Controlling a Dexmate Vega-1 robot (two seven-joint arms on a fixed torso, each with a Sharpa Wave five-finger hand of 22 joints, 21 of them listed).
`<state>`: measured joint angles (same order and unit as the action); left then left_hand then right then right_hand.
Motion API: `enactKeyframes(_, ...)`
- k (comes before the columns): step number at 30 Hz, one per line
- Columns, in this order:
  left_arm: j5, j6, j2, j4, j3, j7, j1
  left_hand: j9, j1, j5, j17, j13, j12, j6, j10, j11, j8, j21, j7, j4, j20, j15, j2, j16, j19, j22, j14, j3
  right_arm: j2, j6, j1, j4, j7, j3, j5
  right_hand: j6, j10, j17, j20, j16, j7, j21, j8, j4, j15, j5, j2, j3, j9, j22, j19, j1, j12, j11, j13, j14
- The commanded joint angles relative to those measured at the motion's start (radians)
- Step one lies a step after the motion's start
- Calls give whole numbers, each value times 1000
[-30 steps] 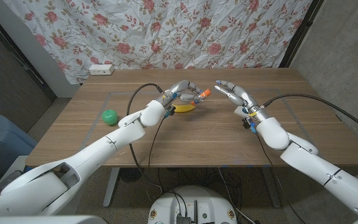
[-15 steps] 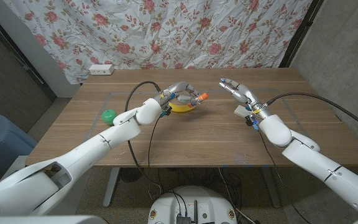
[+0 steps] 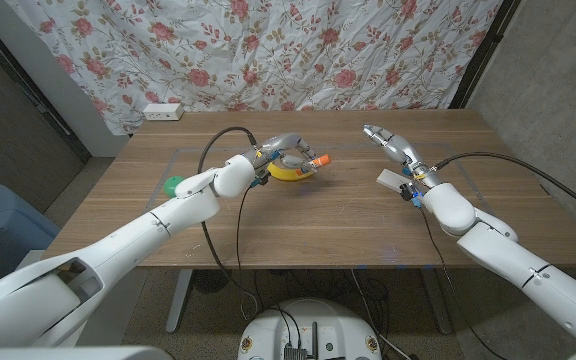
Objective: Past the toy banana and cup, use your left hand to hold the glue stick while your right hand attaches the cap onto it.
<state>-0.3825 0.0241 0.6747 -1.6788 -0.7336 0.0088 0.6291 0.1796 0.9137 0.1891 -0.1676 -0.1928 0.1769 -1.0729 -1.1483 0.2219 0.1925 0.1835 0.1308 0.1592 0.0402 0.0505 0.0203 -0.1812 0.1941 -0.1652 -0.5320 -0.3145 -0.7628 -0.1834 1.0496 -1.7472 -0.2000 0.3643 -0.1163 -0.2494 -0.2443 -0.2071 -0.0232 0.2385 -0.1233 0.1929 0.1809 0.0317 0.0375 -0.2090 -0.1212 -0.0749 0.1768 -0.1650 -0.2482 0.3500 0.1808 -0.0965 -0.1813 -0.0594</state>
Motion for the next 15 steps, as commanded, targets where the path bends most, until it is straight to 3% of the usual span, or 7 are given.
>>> enactKeyframes(1,-84,-43,48,-58,-1,-45,-1,21,47,6,-1,-5,5,1,9,1,2,-4,7,-1,-5,136,-53,5,-7,-2,11,1,35,-69,-24,90,46,-3,-115,9,5,-4,4,2,1,2,-3,-8,-2,4,-2,0,0,-3,-2,-8,1,4,-4,-2)
enactKeyframes(15,-140,-68,101,-127,7,-119,17,21,35,6,-2,-5,5,13,26,1,2,-4,19,-3,-5,136,-51,5,-17,-2,24,6,68,-109,-69,176,117,10,-216,32,23,-6,4,-2,15,-3,-5,-19,-11,3,-9,1,-1,-3,3,-33,-1,23,-3,1)
